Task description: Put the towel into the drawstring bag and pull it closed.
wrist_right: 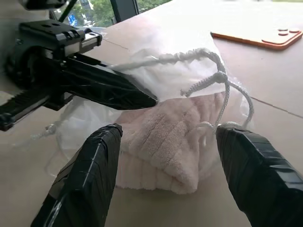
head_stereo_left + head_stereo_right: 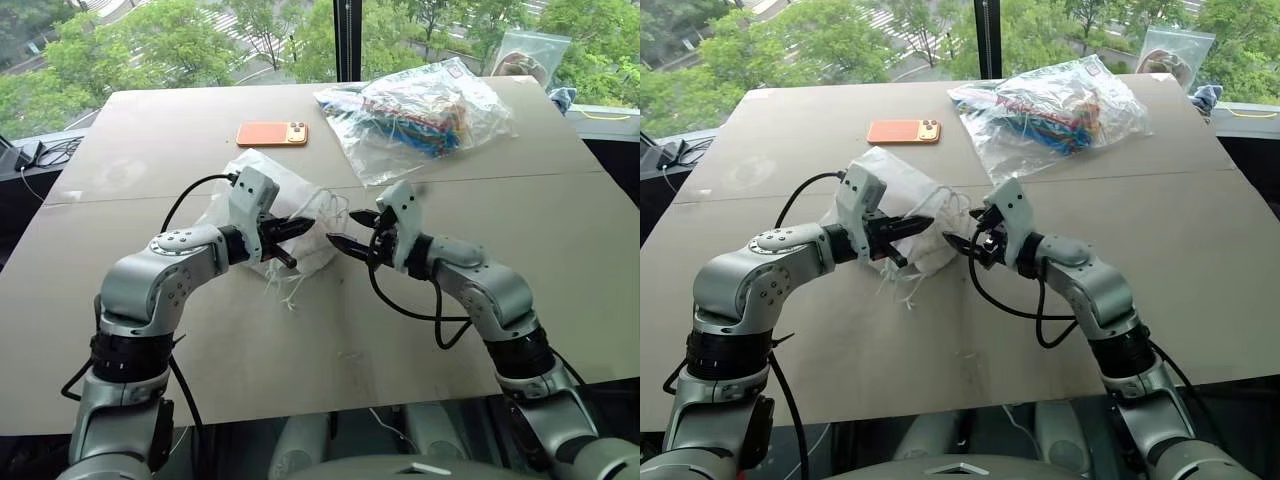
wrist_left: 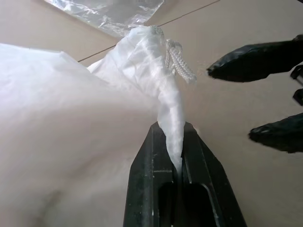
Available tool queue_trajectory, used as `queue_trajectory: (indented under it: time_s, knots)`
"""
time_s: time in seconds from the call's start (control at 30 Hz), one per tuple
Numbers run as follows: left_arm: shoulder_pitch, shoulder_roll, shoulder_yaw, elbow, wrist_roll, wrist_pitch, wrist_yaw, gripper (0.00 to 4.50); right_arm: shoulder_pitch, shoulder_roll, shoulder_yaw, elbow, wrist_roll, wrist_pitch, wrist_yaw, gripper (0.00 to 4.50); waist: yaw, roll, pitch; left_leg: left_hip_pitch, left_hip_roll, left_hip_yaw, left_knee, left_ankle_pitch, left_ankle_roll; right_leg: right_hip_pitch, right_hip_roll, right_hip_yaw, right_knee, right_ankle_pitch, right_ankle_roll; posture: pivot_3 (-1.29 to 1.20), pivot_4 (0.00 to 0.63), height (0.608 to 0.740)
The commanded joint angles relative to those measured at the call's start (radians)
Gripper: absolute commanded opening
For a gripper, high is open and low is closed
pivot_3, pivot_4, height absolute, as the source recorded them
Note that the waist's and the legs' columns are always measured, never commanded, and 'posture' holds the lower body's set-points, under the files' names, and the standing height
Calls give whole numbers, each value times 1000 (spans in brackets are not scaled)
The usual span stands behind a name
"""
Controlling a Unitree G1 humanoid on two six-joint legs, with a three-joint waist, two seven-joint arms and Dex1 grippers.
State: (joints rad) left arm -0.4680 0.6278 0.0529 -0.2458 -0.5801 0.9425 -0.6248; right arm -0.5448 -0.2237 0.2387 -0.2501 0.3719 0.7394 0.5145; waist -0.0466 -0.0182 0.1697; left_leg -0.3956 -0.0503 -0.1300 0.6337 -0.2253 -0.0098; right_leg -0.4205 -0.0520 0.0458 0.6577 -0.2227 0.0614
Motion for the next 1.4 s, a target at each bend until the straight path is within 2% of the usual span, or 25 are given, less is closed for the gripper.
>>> queue_trajectory:
  time_s: [0.03, 0.23, 0.5, 0.53, 0.6, 0.63, 0.67, 0.73, 0.77, 0.93, 1.17, 1.3, 1.4]
  knots:
    - [-3, 5, 1, 3, 10, -51, -33, 0, -70, -20, -6, -4, -68, -11, -44, 3394, 2, 0, 0, 0, 0, 0, 0, 0, 0, 0, 0, 0, 0, 0, 0, 0, 150, 740]
    - [-8, 7, 9, -26, -2, -36, -33, 0, -172, 55, -11, 232, -179, -78, -148, 3394, 4, 0, 0, 0, 0, 0, 0, 0, 0, 0, 0, 0, 0, 0, 0, 0, 150, 740]
    - [-3, 8, 18, -43, -2, -35, -25, 0, -217, 103, 4, 333, -239, -138, -144, 3394, 4, 0, 0, -2, -1, 1, 0, 1, -1, -1, -1, 1, 0, 0, 0, 0, 150, 740]
    - [0, 9, 18, -46, -1, -37, -26, 0, -220, 111, 1, 344, -245, -147, -150, 2835, 3, 0, 0, -2, -1, 0, 0, 0, 0, -1, -1, 1, 0, 0, 0, 0, 150, 740]
    - [5, 11, 19, -50, 1, -41, -27, 0, -226, 127, -4, 366, -261, -162, -164, 1995, 2, 0, 0, -2, -1, 0, 0, 0, 0, -1, -1, 1, 0, 0, 0, 0, 150, 740]
    - [7, 11, 19, -49, 1, -42, -27, 0, -228, 132, -3, 375, -269, -171, -166, 1386, 3, 0, 0, -2, -1, 0, 0, 0, 0, -1, -1, 1, 0, 0, 0, 0, 150, 740]
    - [7, 10, 18, -48, 2, -43, -27, 0, -228, 136, -1, 383, -276, -178, -167, 1157, 3, 0, 0, -2, -1, 0, 0, 0, 0, -1, -1, 1, 0, 0, 0, 0, 150, 740]
    - [9, 8, 17, -45, 6, -52, -29, 0, -225, 143, 6, 394, -289, -190, -168, 158, 3, 0, 0, -2, -1, 0, 0, 0, 0, -1, -1, 1, 0, 0, 0, 0, 150, 740]
    - [11, 7, 15, -42, 8, -58, -31, 0, -220, 145, 10, 397, -297, -194, -168, 26, 3, 0, 0, -2, -1, 0, 0, 0, 0, -1, -1, 1, 0, 0, 0, 0, 150, 740]
    - [9, 11, 7, 12, 36, -144, -69, 0, -178, 114, -29, 279, -312, -122, -190, 26, 4, 0, 0, -2, -1, 0, 0, 1, -1, -2, -1, 1, 0, 0, 0, 0, 150, 740]
    - [-100, 28, -54, 212, 145, -331, -180, 0, -68, 44, -173, -97, -72, 200, -85, 26, 10, 0, 0, -3, -1, -1, 0, 0, 0, -1, -1, 0, -1, 0, 0, 0, 150, 740]
    - [-159, 14, -84, 305, 187, -406, -239, 0, -50, 33, -200, -146, -21, 268, -98, 26, 1, 0, 0, -2, -1, 0, 0, 0, 0, -1, -1, 0, 0, 0, 0, 0, 150, 740]
    - [-174, -3, -93, 321, 198, -421, -251, 0, -32, 28, -193, -127, -39, 250, -128, 26, 1, 0, 0, -2, -1, 0, 0, 0, 0, -1, 0, 0, 0, 0, 0, 0, 150, 740]
